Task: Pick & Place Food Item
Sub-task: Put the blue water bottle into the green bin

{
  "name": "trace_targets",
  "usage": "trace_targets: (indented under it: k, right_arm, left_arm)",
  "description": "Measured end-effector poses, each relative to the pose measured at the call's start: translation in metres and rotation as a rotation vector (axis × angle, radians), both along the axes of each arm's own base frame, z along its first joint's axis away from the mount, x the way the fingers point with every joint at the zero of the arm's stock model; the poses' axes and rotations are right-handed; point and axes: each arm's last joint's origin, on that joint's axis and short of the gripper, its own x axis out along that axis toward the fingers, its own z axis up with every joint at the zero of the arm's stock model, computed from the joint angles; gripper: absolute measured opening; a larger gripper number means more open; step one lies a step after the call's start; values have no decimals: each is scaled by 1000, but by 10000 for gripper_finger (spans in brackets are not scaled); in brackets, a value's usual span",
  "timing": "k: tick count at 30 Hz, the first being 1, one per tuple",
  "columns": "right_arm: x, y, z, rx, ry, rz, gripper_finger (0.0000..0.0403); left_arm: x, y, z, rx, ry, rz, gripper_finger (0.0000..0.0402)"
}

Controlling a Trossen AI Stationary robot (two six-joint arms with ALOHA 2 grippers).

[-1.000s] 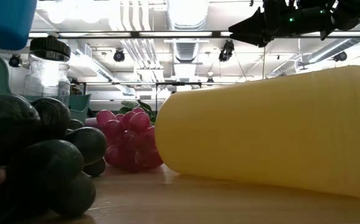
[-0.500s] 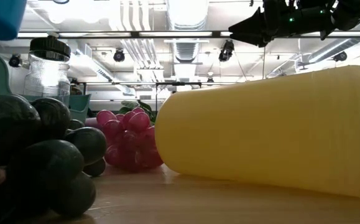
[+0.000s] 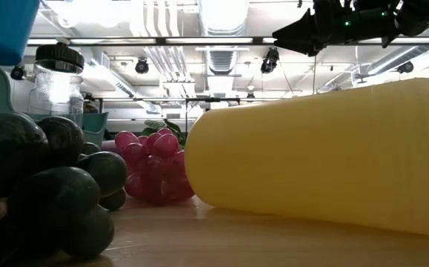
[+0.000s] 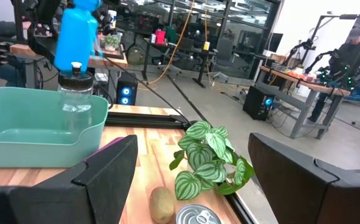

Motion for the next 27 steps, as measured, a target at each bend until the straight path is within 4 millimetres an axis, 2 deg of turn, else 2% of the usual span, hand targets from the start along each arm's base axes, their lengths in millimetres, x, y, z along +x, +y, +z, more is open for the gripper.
trace_targets:
  k: [12, 18, 27]
  right_arm:
    - [0, 0, 0, 0, 0, 0, 305]
    - [0, 0, 0, 0, 1, 0, 305]
    - [0, 0, 0, 0, 0, 0, 305]
  left_arm:
    - [22, 23, -22, 5, 6, 168, 40]
    - [31, 31, -39, -32, 60, 213, 40]
    - [32, 33, -43, -54, 76, 245, 40]
